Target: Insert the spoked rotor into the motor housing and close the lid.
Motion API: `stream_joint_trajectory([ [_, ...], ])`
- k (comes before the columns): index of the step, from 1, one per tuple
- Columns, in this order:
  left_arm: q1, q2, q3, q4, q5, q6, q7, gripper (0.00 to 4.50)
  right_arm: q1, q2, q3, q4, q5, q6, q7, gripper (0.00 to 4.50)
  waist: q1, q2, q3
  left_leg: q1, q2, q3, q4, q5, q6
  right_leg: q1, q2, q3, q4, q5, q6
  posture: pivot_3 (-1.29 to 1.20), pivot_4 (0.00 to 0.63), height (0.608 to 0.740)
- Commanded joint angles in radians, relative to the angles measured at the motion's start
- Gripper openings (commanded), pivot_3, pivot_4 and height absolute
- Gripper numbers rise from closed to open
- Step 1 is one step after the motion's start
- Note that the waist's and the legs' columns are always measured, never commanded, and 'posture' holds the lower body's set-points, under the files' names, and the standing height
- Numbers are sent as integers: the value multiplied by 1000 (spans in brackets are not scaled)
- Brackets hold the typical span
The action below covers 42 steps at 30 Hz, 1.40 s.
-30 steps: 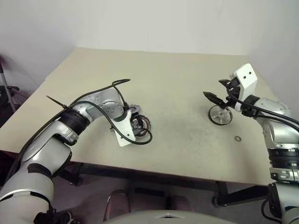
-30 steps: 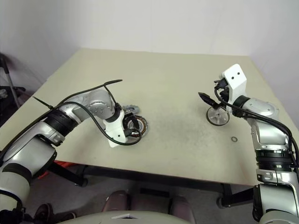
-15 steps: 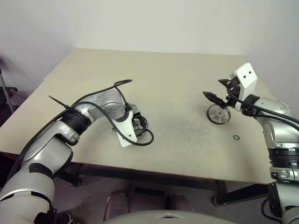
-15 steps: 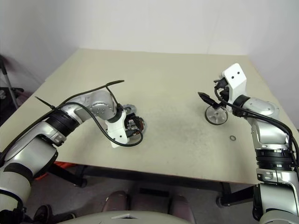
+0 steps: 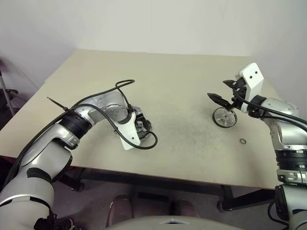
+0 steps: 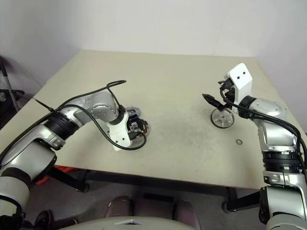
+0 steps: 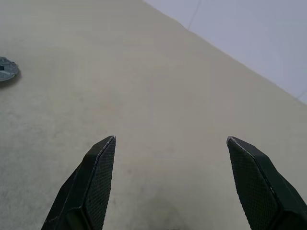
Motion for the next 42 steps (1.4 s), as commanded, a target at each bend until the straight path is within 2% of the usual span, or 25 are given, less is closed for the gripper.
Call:
stream_joint_trajectory([
  [1,-9,24,37,-37,-3,17,18,4475,-31,-19,-10,-8,3,-8,4,4167,0,0,0,0,0,0,0,0,0,0,0,0,0,0,0,0,0,740],
  [11,45,84,42,-81,-6,49,22,4475,-63,-17,2,17,-5,-11,17,4167,-2,0,0,0,0,0,0,0,0,-1,0,0,0,0,0,0,0,740],
  [21,35,90,14,34,66,-33,90,4475,-73,-7,4,22,-5,-18,18,4167,-1,0,0,0,0,0,0,0,0,-1,0,0,0,0,0,0,0,740],
  [31,12,49,12,78,74,-80,116,4475,-47,-9,-8,2,-1,-15,12,4167,1,1,0,1,0,0,0,3,-4,0,-1,0,4,0,0,0,0,740],
  [37,0,23,25,67,98,-50,142,4475,-41,-14,-9,4,-2,-15,14,4167,4,1,0,1,0,0,0,3,-4,0,-1,0,4,0,0,0,0,740],
  [41,-28,-17,14,80,71,-33,94,4475,-61,-6,-1,13,-4,-16,9,4167,6,0,0,-1,0,0,0,5,-4,1,-4,-2,4,0,0,0,0,740],
  [42,-39,-25,12,86,60,-31,76,4299,-61,-5,-1,13,-5,-17,9,4167,6,0,0,-1,0,0,0,5,-3,1,-4,-2,4,0,0,0,0,740],
])
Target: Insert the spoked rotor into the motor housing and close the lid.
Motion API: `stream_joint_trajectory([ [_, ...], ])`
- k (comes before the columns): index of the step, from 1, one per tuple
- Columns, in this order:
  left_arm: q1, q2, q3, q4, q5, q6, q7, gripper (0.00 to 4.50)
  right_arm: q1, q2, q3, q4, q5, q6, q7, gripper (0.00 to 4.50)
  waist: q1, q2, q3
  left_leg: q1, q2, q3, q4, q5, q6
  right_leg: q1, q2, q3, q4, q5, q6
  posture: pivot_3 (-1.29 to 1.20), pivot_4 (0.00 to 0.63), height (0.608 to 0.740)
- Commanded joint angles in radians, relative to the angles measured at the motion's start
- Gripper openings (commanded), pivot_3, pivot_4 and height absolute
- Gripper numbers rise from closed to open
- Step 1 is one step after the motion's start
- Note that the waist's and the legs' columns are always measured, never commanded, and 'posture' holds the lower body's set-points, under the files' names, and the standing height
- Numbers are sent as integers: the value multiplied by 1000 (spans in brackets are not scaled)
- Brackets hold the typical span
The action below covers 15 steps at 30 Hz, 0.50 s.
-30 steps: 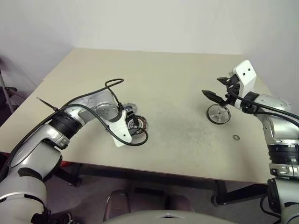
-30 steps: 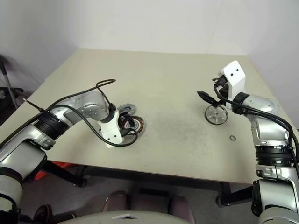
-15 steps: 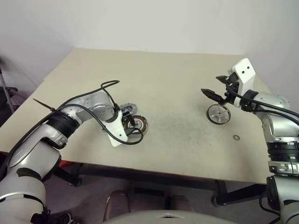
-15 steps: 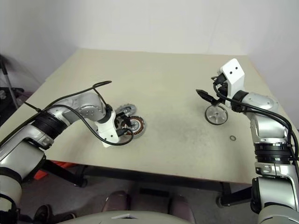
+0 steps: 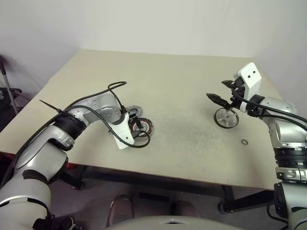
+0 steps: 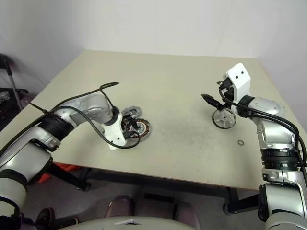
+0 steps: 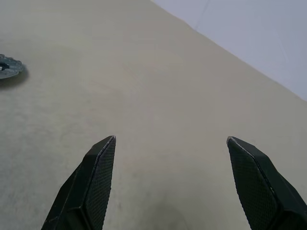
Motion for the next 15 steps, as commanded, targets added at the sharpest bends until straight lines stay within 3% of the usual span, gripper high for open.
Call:
stream_joint_trajectory([
  [1,-54,-26,0,3,-44,4,-36,4092,-32,-8,-13,-25,6,-15,-8,4167,-1,0,0,0,0,0,0,0,0,0,0,0,0,0,0,0,0,740],
  [6,-68,-43,9,6,-50,21,-48,2510,-29,-6,-17,-28,8,-16,-13,4167,-3,0,0,-1,1,0,-1,0,1,-1,1,-2,-1,0,-1,0,0,740],
  [13,-64,-19,7,-12,-69,9,-68,2510,-25,-6,-20,-28,9,-18,-22,4167,-3,0,0,-1,1,0,-2,0,1,-1,1,-2,-1,-1,-1,0,0,740],
  [15,-60,-11,7,-15,-79,5,-75,2112,-26,-6,-19,-26,8,-20,-25,4167,-4,0,0,-1,1,0,-2,0,1,-1,1,-2,-1,-1,-1,0,0,740],
])
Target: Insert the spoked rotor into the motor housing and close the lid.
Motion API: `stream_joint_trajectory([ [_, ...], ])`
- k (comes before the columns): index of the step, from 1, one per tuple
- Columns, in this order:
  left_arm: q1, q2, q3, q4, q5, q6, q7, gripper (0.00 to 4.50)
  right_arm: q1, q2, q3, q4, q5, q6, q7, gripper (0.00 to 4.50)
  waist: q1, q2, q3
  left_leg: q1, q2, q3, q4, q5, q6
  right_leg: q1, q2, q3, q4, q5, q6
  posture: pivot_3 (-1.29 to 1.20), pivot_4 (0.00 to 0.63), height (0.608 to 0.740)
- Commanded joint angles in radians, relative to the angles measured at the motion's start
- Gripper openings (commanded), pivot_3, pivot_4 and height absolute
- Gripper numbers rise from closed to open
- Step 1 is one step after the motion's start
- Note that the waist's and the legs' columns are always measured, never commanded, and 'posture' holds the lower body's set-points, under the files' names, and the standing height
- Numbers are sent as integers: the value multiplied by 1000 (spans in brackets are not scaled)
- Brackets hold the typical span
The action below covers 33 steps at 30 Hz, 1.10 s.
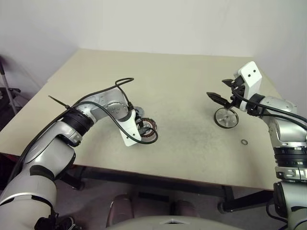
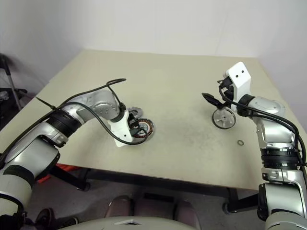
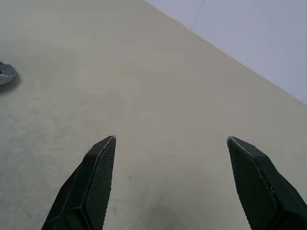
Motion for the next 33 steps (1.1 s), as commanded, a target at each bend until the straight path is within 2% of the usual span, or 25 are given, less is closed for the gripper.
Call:
stream_joint_trajectory([
  [1,-14,23,13,-23,-32,-11,-15,1919,-25,-7,-19,-25,7,-21,-10,4167,0,0,0,0,0,0,0,0,0,0,0,0,0,0,0,0,0,740],
  [5,-2,25,16,-20,-19,-5,7,671,-26,-6,-19,-21,5,-25,-15,4167,-1,0,0,0,0,0,0,0,0,0,0,0,0,0,0,0,0,740],
  [12,24,21,9,-56,-1,15,20,671,-26,-4,-17,-21,5,-27,-23,4167,2,0,0,1,-1,0,0,0,0,2,-2,0,0,0,0,0,0,740],
  [15,21,17,8,-45,-9,8,21,80,-23,-4,-17,-20,4,-30,-26,4167,2,0,0,1,-1,0,0,0,0,2,-2,-1,0,0,0,0,0,740],
  [22,6,-13,21,-11,14,9,77,35,-24,-2,-13,-14,1,-35,-30,4167,4,0,0,0,-1,0,0,1,0,2,-2,-2,0,0,0,0,0,740],
  [27,-18,-25,21,34,44,-7,127,35,-23,-2,-13,-6,-2,-44,-28,4167,8,0,0,-1,-2,1,0,5,3,3,-9,-5,1,0,0,0,0,740],
  [33,-66,-73,30,72,57,-10,182,35,-23,1,-11,-3,-3,-48,-27,4167,8,0,0,-9,-1,2,0,10,5,3,-14,-15,1,0,0,0,0,740],
])
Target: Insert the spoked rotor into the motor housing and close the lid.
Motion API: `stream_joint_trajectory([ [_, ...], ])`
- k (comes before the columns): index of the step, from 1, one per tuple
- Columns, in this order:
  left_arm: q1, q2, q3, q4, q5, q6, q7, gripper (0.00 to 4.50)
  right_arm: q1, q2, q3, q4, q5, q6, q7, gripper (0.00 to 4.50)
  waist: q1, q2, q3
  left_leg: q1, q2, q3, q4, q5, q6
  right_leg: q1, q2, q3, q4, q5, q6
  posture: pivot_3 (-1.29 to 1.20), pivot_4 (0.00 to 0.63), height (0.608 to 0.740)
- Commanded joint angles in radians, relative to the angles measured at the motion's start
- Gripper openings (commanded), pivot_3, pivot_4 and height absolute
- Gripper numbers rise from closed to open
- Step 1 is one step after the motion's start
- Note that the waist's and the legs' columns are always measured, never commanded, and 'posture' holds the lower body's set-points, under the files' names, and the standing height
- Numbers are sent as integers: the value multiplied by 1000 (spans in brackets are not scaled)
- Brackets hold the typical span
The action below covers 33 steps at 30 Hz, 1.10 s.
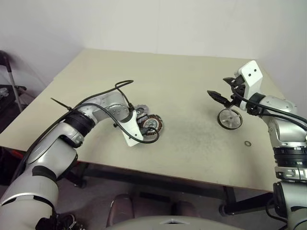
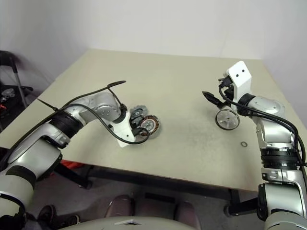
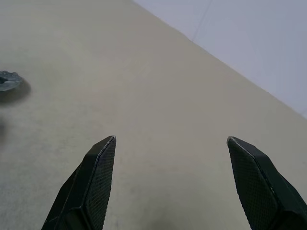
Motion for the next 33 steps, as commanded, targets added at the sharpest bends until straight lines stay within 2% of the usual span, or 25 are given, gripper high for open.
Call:
stream_joint_trajectory([
  [1,-70,-25,27,11,4,-10,64,35,-22,-2,-11,-5,2,-21,-6,4167,-2,0,0,-1,0,0,0,0,0,-1,0,0,0,0,0,0,0,740],
  [9,-176,-128,3,118,45,-49,163,35,2,6,-23,-28,4,-29,-25,4167,-6,0,0,-10,1,-1,0,0,1,-9,1,-1,0,0,0,0,0,740],
  [23,-289,-289,-77,296,151,-122,311,35,64,7,-65,-115,24,-10,-83,4167,-4,-1,0,-10,0,-2,0,1,2,-8,1,-1,0,1,1,0,0,740],
  [33,-348,-396,-148,455,279,-94,495,35,110,18,-83,-184,39,14,-117,4167,1,-1,0,-9,0,-2,0,2,3,-8,1,-1,0,1,1,0,0,740],
])
